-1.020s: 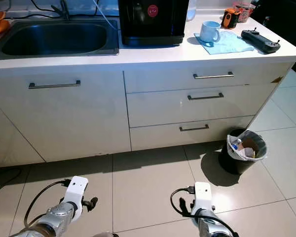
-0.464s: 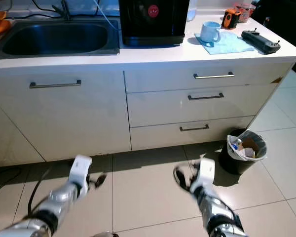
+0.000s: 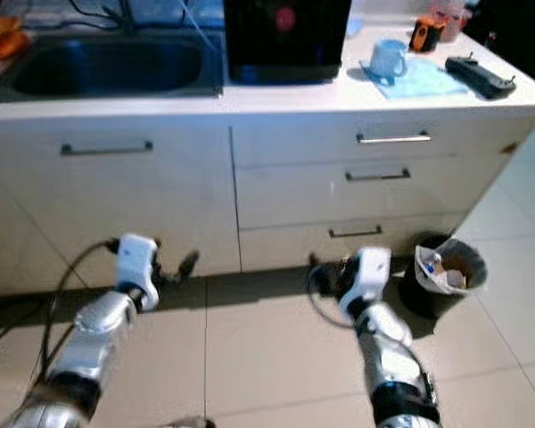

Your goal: Kitchen organization

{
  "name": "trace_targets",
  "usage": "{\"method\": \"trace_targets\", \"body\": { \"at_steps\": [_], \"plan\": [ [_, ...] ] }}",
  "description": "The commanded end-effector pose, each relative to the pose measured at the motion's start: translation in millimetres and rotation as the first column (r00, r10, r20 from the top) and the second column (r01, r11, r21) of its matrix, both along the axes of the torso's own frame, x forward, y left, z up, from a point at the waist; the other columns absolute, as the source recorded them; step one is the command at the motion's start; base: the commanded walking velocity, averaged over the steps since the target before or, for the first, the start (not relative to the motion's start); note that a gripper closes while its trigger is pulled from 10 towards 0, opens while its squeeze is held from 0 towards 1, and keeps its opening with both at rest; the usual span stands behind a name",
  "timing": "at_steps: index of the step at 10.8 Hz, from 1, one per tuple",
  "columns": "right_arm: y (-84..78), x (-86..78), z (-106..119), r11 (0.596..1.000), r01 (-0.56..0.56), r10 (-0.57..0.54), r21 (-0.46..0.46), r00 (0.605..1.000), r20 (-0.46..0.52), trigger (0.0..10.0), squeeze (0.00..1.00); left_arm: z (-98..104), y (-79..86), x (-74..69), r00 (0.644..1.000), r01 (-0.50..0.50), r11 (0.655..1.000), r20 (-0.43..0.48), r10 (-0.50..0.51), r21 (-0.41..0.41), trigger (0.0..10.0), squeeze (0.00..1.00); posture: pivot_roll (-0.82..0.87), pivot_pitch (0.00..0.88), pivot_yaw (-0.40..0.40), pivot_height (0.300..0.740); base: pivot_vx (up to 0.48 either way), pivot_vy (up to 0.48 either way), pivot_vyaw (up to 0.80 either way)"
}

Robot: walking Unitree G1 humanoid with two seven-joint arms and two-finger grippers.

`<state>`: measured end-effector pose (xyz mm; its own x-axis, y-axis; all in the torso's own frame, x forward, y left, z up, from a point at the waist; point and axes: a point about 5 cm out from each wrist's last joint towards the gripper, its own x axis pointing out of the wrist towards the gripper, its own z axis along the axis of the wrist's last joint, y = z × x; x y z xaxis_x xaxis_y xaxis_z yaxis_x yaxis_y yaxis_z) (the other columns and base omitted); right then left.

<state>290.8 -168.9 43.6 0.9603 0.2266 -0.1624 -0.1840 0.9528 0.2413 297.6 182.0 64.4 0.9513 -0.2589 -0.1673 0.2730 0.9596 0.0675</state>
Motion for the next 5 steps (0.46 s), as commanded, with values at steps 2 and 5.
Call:
{"method": "trace_targets", "body": {
  "at_steps": [2, 5],
  "plan": [
    [-1.2, -0.5, 28.5, 0.999, 0.019, -0.017, -0.034, 0.998, 0.06, 10.0, 0.0, 46.0, -9.1, 2.0, 0.986, 0.01, 1.0, 0.168, -0.014, 0.025, 10.0, 0.0, 0.06, 0.0, -0.011, 0.74, 0.0, 0.0, 0.0],
    [4.6, -2.2, 71.7, 0.991, 0.103, -0.083, -0.084, 0.975, 0.208, 10.0, 0.0, 65.9, -3.5, -17.9, 0.978, -0.084, 0.996, 0.195, 0.08, 0.012, 10.0, 0.0, 0.06, 0.0, -0.001, 0.74, 0.0, 0.0, 0.0]
  ]
}}
